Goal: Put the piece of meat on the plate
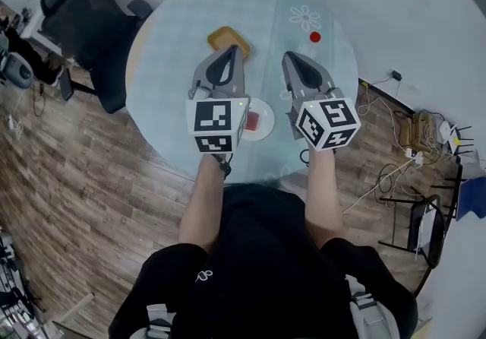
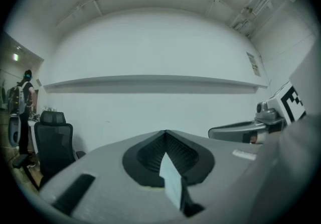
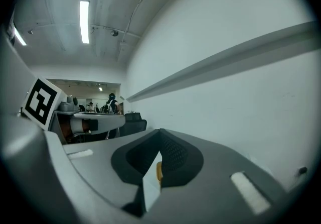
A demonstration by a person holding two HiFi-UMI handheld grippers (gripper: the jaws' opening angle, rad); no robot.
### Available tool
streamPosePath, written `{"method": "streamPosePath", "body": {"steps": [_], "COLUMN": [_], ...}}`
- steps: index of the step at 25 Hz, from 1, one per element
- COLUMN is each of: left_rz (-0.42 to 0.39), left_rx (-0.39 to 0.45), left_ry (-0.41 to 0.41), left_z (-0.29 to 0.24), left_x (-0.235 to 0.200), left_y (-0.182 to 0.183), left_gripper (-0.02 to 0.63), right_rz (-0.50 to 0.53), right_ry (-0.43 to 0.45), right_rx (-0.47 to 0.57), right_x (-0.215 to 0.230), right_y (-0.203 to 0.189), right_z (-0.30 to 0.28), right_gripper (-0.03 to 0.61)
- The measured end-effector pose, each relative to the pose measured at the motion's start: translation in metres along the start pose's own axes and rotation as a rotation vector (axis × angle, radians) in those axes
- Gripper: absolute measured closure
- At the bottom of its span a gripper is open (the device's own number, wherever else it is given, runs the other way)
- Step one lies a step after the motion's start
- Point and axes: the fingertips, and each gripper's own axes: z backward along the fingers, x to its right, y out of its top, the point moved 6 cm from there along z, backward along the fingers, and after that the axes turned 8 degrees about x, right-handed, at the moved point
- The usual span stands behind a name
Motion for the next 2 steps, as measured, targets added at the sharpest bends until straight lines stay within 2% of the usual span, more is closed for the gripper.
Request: {"method": "streamPosePath", "body": {"steps": [2], "left_rz": [0.000], "left_rx": [0.004], "left_ry": [-0.011], "left_z": [-0.0024], "left_x": [0.0031], "left_y": [0.0001], "left_gripper": [0.611], "right_rz": [0.004], "right_ry": [0.008], "right_rx": [-0.002], "right_x": [-0.0001], "right_y": [-0.0010], "right_z": [-0.0012], "right_gripper": [0.569]}}
